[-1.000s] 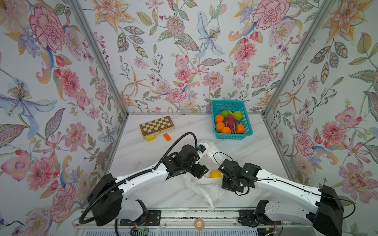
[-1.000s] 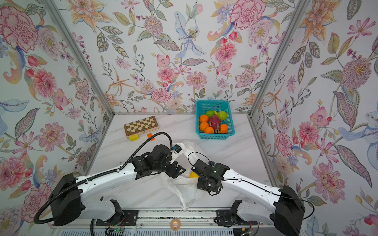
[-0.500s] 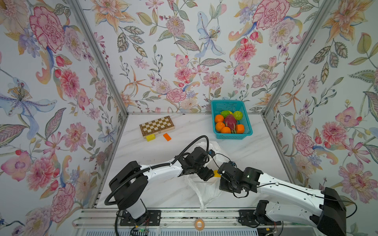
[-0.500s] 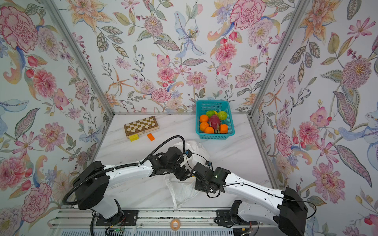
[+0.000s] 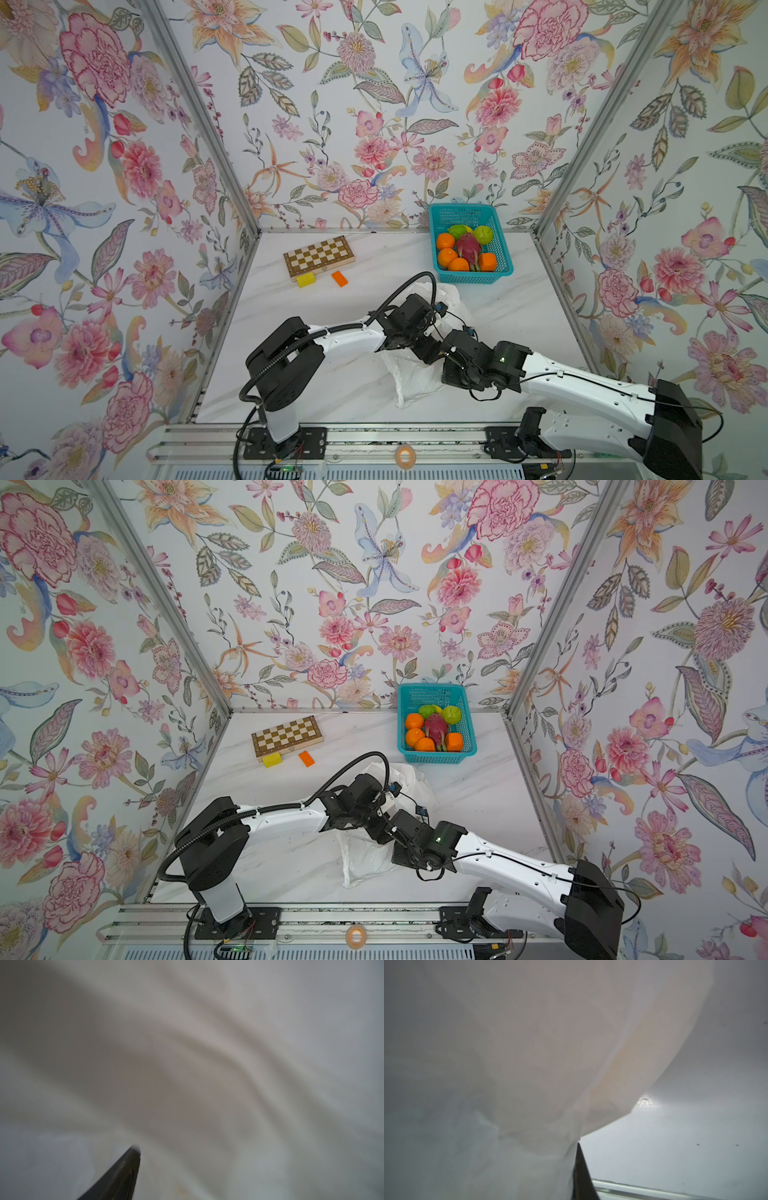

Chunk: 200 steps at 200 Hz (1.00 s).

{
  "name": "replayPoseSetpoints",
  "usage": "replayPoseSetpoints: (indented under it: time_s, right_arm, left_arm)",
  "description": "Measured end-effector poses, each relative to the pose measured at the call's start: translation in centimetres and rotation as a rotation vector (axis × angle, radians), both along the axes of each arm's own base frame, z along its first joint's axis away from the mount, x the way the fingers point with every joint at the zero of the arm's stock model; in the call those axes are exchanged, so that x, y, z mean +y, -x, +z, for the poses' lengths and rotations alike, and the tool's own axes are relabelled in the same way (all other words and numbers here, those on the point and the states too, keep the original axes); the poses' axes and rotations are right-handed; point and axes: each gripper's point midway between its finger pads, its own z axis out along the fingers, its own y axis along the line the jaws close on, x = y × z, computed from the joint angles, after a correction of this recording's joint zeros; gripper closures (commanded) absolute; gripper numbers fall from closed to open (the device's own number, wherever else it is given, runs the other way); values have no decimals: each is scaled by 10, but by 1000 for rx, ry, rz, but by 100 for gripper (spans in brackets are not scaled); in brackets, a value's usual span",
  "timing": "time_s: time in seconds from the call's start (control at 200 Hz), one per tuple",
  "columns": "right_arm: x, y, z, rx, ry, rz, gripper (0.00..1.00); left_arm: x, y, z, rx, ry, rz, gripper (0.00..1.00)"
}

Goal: Untie the knot of the plastic bag and take out the fruit
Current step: 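Reach into the bag and grasp the yellow fruit with the left gripper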

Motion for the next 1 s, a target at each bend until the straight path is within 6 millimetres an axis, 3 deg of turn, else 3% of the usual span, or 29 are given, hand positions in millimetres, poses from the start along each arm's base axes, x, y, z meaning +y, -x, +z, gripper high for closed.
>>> replayPoseSetpoints:
  time_s: [0.21,0.34,0.575,0.881,1.001]
  right_arm:
    - [-6,0,-2,-3,-4,-11,99]
    - [-8,1,-3,-2,-3,-15,98]
    - [-9,1,-1,-10,-16,-15,97]
    - [-11,0,5,-27,-44,-26,94]
    - [-12,-2,7,-31,-49,-34,83]
  left_arm:
    - [-8,8,-5,-3,-6,-44,10]
    - [-15,14,-7,-18,-13,-76,11]
    - [-12,15,-35,-6,-76,-75,22]
    - [-13,13,-35,-5,-72,-68,39]
    - [-15,11,-33,-7,-62,-54,43]
